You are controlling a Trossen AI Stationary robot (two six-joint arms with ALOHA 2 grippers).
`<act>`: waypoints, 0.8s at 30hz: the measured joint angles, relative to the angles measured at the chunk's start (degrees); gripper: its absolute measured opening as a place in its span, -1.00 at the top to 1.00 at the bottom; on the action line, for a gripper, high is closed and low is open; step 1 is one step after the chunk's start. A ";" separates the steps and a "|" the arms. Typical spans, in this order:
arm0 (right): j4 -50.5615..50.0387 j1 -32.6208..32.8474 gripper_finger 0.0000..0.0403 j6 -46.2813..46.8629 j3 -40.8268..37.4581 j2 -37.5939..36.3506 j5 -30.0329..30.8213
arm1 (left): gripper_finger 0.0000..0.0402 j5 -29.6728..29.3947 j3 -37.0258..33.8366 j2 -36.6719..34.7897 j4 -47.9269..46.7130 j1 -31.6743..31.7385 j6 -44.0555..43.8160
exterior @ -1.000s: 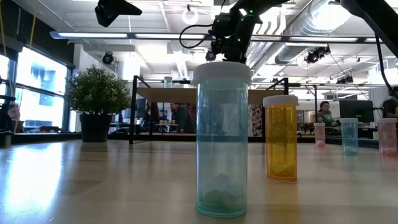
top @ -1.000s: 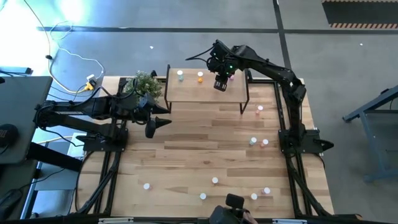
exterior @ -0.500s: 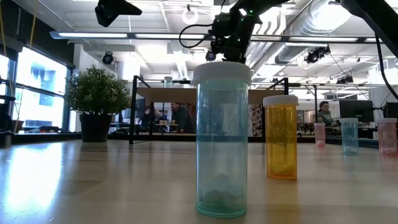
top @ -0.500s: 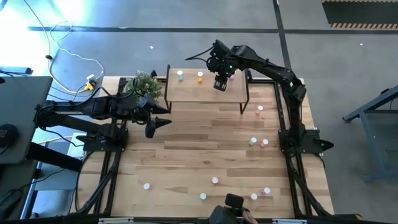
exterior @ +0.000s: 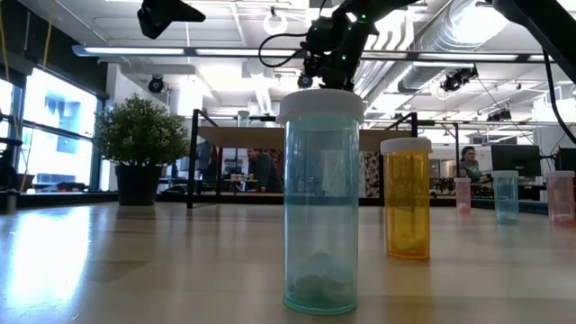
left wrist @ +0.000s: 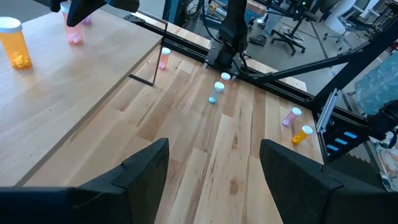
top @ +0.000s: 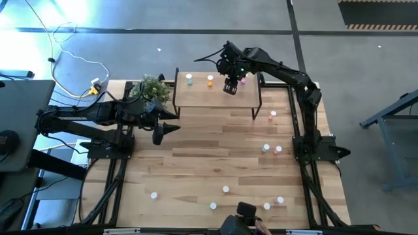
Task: Pick and place medicine bottles onto shelf by color
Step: Put the middle pink pill bottle on the shelf
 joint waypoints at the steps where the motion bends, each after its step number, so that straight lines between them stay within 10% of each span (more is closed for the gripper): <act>1: 0.00 0.00 0.21 0.05 0.00 -0.02 0.00 | -0.21 0.00 0.00 0.00 0.00 -0.01 -0.01; 24: 0.65 -0.23 0.21 1.40 0.00 -0.34 -1.10 | -0.21 0.01 0.00 0.00 0.00 -0.01 -0.52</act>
